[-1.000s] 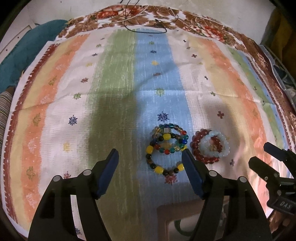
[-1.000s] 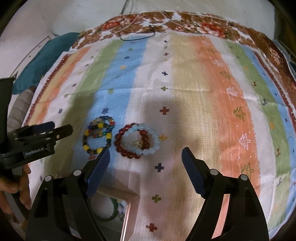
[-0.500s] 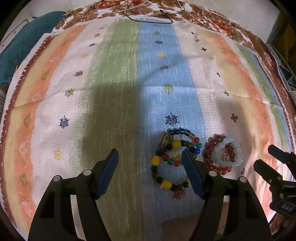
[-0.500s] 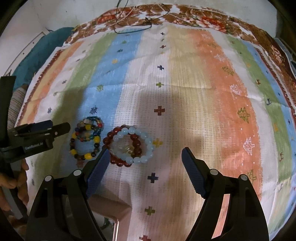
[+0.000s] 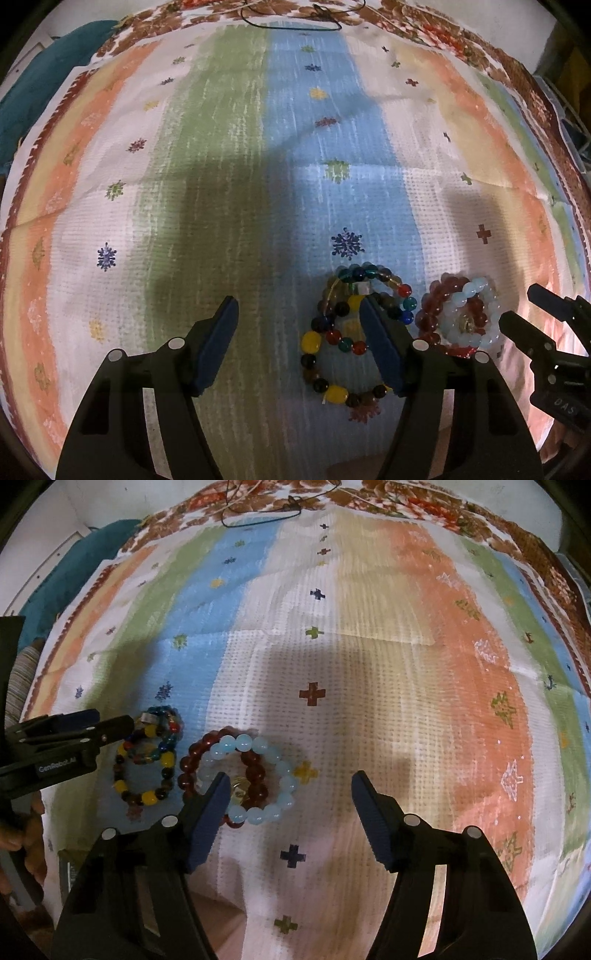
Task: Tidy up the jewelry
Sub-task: 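Close left tool on multicolour bead bracelet while right tool closes on pale blue bracelet, then lift multicolour bracelet with left tool toward tin while right tool lifts pale blue bracelet, then lower multicolour bracelet into tin, open left tool while right tool releases pale blue bracelet, then move left tool to yellow-black bracelet while right tool moves to red bead bracelet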
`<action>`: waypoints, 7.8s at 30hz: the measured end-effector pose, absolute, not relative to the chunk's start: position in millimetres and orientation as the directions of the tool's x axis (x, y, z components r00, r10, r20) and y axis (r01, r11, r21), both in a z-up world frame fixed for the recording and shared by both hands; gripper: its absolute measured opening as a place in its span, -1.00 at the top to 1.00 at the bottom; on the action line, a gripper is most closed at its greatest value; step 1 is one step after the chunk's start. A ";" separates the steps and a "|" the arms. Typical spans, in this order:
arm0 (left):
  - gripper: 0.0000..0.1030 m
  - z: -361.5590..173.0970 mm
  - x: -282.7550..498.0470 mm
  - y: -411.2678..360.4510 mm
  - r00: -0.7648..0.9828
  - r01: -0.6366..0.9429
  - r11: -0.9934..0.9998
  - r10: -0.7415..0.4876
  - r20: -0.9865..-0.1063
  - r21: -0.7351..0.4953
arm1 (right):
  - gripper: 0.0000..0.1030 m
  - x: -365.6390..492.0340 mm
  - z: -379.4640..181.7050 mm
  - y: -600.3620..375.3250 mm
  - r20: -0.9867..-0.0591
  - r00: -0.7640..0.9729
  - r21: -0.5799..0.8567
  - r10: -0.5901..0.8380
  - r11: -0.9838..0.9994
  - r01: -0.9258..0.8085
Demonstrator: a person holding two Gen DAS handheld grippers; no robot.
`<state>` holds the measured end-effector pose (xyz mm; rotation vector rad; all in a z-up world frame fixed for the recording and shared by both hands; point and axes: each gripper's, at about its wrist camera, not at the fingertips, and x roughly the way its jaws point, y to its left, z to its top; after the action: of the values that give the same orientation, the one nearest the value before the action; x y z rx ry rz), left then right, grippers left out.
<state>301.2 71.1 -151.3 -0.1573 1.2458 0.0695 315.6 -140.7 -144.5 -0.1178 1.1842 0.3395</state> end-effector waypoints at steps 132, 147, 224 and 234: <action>0.82 12.2 137.2 13.4 0.659 0.073 0.982 -0.178 -0.731 -0.173 | 0.76 156.0 -15.6 -139.4 -0.701 0.620 0.038 0.354 0.886 -0.462; 0.81 9.6 122.1 10.9 0.650 0.093 0.980 -0.195 -0.734 -0.177 | 0.76 144.8 -26.4 -140.3 -0.722 0.602 0.038 0.342 0.888 -0.458; -0.64 -131.5 262.3 64.5 0.363 -0.144 0.987 -0.013 -0.932 -0.070 | -0.56 294.3 -120.2 -125.0 -0.883 0.424 0.042 0.202 0.933 -0.357; -0.53 -145.5 270.1 64.1 0.332 -0.124 0.991 -0.011 -0.943 -0.055 | -0.56 309.3 -140.1 -118.8 -0.899 0.388 0.061 0.204 0.935 -0.349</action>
<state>270.1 64.1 -145.6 -0.1248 1.2316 0.0745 309.3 -118.8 -140.1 -0.1459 1.1196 0.3531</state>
